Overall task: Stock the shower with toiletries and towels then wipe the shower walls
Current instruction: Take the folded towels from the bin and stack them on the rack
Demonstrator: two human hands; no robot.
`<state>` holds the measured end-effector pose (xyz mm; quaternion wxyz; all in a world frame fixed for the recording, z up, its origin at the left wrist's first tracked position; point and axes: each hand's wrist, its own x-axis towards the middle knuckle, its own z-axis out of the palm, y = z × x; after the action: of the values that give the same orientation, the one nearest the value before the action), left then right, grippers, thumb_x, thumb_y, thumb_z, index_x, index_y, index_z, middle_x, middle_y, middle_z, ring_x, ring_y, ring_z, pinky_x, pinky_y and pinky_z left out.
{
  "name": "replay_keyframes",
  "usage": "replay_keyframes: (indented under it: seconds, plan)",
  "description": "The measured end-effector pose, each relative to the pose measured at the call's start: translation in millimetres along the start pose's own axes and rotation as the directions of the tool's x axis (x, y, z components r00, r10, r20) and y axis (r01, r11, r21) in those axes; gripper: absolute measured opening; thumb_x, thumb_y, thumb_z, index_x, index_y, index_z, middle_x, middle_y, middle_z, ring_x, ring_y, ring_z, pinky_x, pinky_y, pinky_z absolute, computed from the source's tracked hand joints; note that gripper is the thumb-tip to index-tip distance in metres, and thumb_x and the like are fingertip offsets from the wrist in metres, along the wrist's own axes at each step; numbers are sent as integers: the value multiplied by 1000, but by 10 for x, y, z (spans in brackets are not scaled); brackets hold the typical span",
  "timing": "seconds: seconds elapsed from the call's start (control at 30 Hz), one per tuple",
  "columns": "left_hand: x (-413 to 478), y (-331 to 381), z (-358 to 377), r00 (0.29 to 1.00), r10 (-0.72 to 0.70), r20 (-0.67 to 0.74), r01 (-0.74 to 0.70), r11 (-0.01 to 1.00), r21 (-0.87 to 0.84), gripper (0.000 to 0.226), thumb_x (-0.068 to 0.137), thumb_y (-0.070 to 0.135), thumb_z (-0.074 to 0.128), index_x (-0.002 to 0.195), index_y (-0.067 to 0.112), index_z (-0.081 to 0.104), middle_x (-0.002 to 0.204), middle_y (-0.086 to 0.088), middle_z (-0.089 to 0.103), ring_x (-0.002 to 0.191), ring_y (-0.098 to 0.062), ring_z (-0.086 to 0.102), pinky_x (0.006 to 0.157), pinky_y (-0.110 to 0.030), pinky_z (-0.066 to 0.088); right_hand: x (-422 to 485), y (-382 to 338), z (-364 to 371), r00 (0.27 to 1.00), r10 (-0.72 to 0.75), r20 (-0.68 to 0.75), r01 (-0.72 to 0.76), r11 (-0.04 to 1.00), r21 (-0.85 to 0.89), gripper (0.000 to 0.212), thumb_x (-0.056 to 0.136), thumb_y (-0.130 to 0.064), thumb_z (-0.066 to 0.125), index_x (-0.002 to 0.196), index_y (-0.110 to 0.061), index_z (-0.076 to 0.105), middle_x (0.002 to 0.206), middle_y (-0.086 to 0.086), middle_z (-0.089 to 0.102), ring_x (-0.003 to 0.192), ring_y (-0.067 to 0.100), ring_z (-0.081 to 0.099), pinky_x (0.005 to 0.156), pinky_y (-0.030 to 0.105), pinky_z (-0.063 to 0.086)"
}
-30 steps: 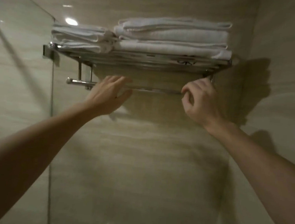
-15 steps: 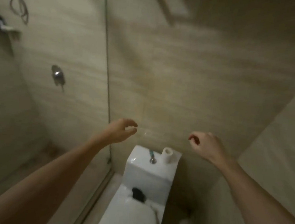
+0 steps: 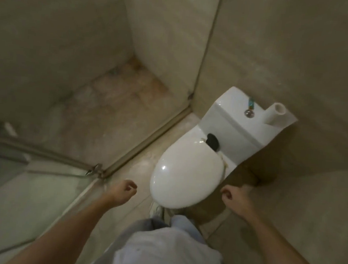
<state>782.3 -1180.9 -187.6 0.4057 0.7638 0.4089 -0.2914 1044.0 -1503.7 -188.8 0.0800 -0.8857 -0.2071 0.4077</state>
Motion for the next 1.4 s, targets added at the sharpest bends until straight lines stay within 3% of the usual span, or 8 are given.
replay_keyframes:
  seconds: [0.13, 0.3, 0.43, 0.57, 0.73, 0.87, 1.13, 1.4]
  plan:
    - [-446, -755, 525, 973, -232, -12, 224, 950, -216, 22, 98, 22, 59, 115, 12, 69, 111, -6, 71, 94, -18, 64, 80, -24, 45, 155, 34, 361, 977, -40, 207, 51, 998, -48, 18, 92, -27, 61, 109, -26, 67, 111, -2, 69, 103, 17, 64, 94, 35, 52]
    - [-1126, -1247, 1256, 866, -498, -43, 383, 717, -582, 17, 98, 12, 58, 110, 7, 70, 107, -17, 71, 91, -24, 64, 84, -31, 49, 373, -48, 555, 952, -80, 296, 107, 991, -76, 18, 91, -17, 64, 108, -19, 71, 106, 3, 71, 97, 20, 66, 90, 33, 53]
    - [-1561, -1276, 1803, 790, -611, -59, 324, 498, -804, 13, 100, 11, 56, 106, 14, 67, 105, -15, 70, 99, -30, 67, 93, -39, 51, 509, -203, 673, 938, -89, 336, 126, 988, -90, 17, 89, -10, 64, 95, -25, 68, 97, 4, 72, 92, 25, 69, 90, 43, 57]
    - [-1935, -1218, 2435, 694, -720, 24, 261, 221, -940, 15, 100, 10, 55, 111, 12, 66, 104, -12, 68, 99, -30, 67, 78, -29, 50, 621, -546, 785, 886, -129, 445, 268, 926, -265, 19, 90, -10, 58, 89, -27, 66, 86, 6, 74, 81, 27, 71, 81, 42, 59]
    - [-2265, -1282, 3157, 559, -807, 191, 145, -132, -981, 16, 100, 7, 54, 111, 4, 66, 101, -16, 67, 91, -27, 64, 69, -23, 47, 555, -1304, 1068, 828, -148, 541, 410, 819, -402, 21, 93, -7, 52, 106, -14, 68, 92, 7, 73, 79, 23, 72, 79, 37, 60]
    - [-2387, -1424, 3515, 535, -793, 291, 51, -314, -948, 17, 100, 9, 53, 99, 11, 70, 98, -13, 70, 92, -26, 65, 69, -26, 44, 341, -2164, 1512, 774, -227, 591, 557, 687, -466, 21, 94, -8, 54, 110, -13, 68, 89, 5, 72, 79, 21, 72, 67, 29, 56]
    - [-2630, -2249, 3789, 510, -777, 369, -70, -465, -882, 16, 98, 9, 57, 101, 6, 73, 91, -7, 72, 84, -19, 66, 77, -29, 50, -546, -3773, 2940, 578, -308, 755, 802, 383, -458, 14, 91, -22, 60, 101, -31, 62, 96, 4, 72, 87, 22, 71, 80, 33, 56]
    - [-3231, -3383, 3725, 552, -773, 312, -17, -385, -923, 15, 98, 19, 58, 108, 17, 69, 101, -6, 72, 89, -20, 67, 81, -29, 52, -1498, -4695, 4298, 505, -368, 780, 838, 425, -342, 17, 97, -12, 59, 111, -18, 64, 98, 9, 72, 84, 21, 72, 84, 44, 57]
